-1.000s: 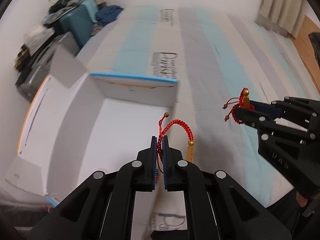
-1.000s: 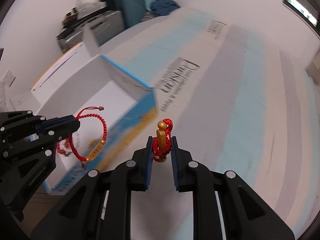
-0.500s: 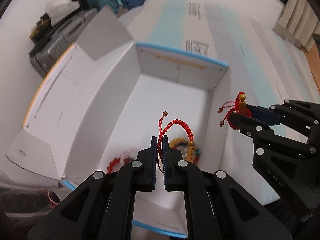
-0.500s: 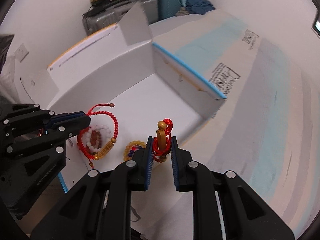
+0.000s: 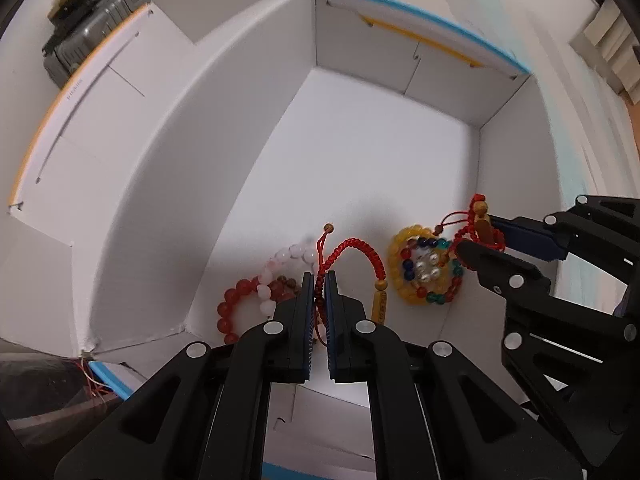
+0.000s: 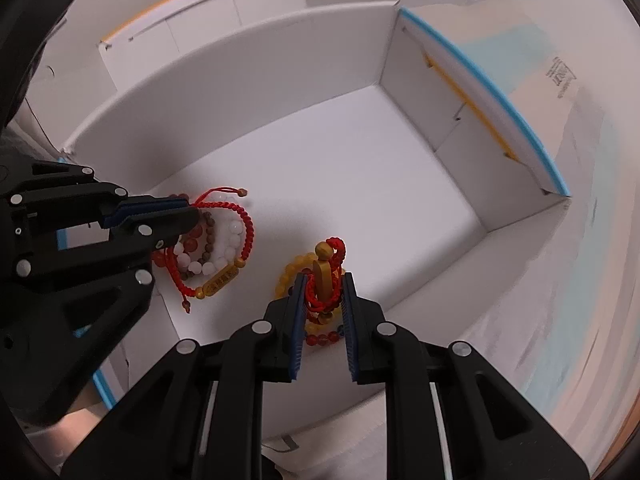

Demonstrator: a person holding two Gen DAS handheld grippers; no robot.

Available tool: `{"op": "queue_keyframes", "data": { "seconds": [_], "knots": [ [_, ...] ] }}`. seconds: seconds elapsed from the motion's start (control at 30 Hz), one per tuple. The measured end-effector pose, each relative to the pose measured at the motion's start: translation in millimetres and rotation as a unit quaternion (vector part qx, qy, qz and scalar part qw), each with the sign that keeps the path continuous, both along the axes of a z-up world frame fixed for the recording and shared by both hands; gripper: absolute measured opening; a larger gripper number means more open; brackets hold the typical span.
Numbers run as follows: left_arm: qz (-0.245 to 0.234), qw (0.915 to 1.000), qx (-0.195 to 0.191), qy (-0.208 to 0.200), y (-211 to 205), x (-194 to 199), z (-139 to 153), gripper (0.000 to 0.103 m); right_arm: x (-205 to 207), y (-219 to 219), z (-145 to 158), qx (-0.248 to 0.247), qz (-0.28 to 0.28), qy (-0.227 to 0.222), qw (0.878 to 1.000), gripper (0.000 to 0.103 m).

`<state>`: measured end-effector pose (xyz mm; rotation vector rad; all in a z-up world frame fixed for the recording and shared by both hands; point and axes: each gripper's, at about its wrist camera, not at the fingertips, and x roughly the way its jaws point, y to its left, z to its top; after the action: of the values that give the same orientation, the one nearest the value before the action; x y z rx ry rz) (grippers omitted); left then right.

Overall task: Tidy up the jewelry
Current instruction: 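Lower and open both grippers, dropping the red cord items into the box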

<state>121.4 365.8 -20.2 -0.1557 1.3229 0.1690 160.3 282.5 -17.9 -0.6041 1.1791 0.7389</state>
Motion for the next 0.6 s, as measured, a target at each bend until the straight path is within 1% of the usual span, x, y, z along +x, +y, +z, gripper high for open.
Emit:
{"op": "queue_keyframes", "data": {
  "seconds": [0.1,0.17,0.27,0.3,0.33,0.37,0.43,0.47,0.5,0.53,0.6],
  "knots": [
    [0.002,0.9999,-0.003,0.012,4.4,-2.4,-10.2,0.005,-0.5,5.8,-10.7,-0.009,-0.002,0.008,1.0,0.016],
    [0.007,0.9998,-0.006,0.02,8.0,-3.9,-16.2,0.005,-2.9,8.7,-15.7,-0.012,0.0,0.01,1.0,0.018],
    [0.009,0.9997,-0.003,0.023,10.1,-5.8,-20.0,0.006,-6.3,10.4,-18.0,-0.013,0.0,0.011,1.0,0.018],
    [0.009,0.9997,0.0,0.023,10.6,-5.1,-19.4,0.007,-5.2,7.8,-17.1,-0.011,-0.001,0.008,1.0,0.021],
    [0.012,0.9997,-0.001,0.021,11.6,-5.9,-18.6,0.008,-5.2,7.3,-16.0,-0.009,-0.003,0.007,1.0,0.026],
    [0.014,0.9997,-0.003,0.019,12.3,-6.6,-17.4,0.008,-5.7,6.2,-14.5,-0.005,-0.004,0.006,1.0,0.028],
    [0.016,0.9998,0.003,0.015,12.7,-7.5,-13.5,0.009,-7.8,6.2,-11.5,-0.003,-0.004,-0.001,1.0,0.04],
    [0.019,0.9997,0.003,0.011,13.4,-9.3,-10.5,0.009,-8.4,5.8,-9.3,0.0,-0.005,-0.003,1.0,0.042],
    [0.021,0.9997,0.005,0.008,13.6,-10.6,-7.8,0.016,-10.0,3.6,-5.2,0.007,-0.006,-0.008,1.0,0.047],
    [0.024,0.9996,0.012,0.003,14.0,-12.8,-3.9,0.029,-10.1,2.8,-2.7,0.01,-0.007,-0.011,1.0,0.052],
    [0.035,0.999,0.023,-0.012,16.9,-17.8,5.5,0.043,-10.9,-1.4,4.7,0.021,-0.009,-0.018,1.0,0.057]
  ]
}}
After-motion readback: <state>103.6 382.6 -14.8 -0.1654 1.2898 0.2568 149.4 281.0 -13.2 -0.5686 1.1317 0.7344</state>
